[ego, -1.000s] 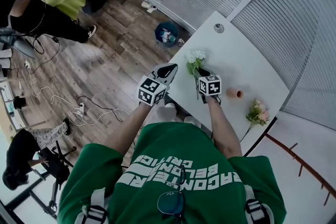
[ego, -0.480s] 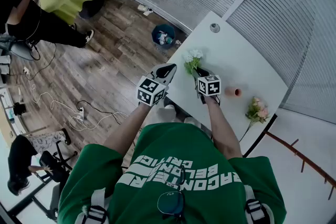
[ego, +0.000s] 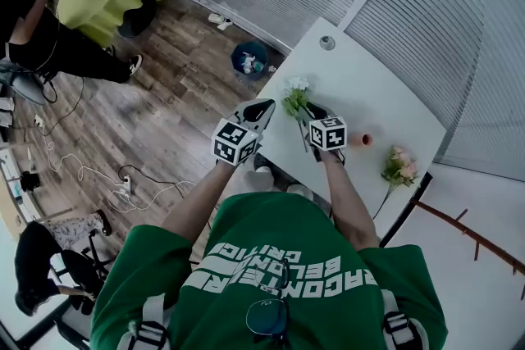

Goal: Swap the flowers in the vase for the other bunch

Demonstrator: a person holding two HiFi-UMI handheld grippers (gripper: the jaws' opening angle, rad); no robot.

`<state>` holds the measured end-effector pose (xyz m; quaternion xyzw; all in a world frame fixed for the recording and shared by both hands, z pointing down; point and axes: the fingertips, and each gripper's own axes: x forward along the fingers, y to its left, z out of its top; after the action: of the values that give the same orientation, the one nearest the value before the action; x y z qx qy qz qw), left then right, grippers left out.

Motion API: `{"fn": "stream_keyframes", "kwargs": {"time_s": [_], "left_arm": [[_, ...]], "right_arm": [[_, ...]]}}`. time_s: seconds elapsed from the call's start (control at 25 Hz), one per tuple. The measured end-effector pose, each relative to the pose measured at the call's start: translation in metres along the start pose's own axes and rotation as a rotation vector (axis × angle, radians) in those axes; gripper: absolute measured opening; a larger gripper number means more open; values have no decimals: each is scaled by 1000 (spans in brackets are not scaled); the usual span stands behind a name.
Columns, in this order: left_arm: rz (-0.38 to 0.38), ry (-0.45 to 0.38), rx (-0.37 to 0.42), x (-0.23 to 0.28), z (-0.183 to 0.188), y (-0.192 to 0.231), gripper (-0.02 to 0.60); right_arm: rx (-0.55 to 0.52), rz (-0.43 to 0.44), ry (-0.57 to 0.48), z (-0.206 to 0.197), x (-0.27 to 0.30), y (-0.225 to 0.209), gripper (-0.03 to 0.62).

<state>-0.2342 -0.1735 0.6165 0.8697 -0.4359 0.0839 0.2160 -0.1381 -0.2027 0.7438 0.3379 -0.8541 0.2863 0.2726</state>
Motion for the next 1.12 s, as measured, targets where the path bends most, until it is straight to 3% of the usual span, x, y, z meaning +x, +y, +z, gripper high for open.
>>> {"fn": "stream_keyframes", "kwargs": {"time_s": [0.32,0.72,1.12], "left_arm": [[-52,-11,25,13,8,-18,9],[-182,-9,80,43,21,-72,9],[-349,7,146,84,33,-146,9]], "right_arm": [[9,-49,-111,23,-42,-9,84],[3,-154,-274,52,-137,-26,54],[47,-319,-393,35,-234,-60,14]]}}
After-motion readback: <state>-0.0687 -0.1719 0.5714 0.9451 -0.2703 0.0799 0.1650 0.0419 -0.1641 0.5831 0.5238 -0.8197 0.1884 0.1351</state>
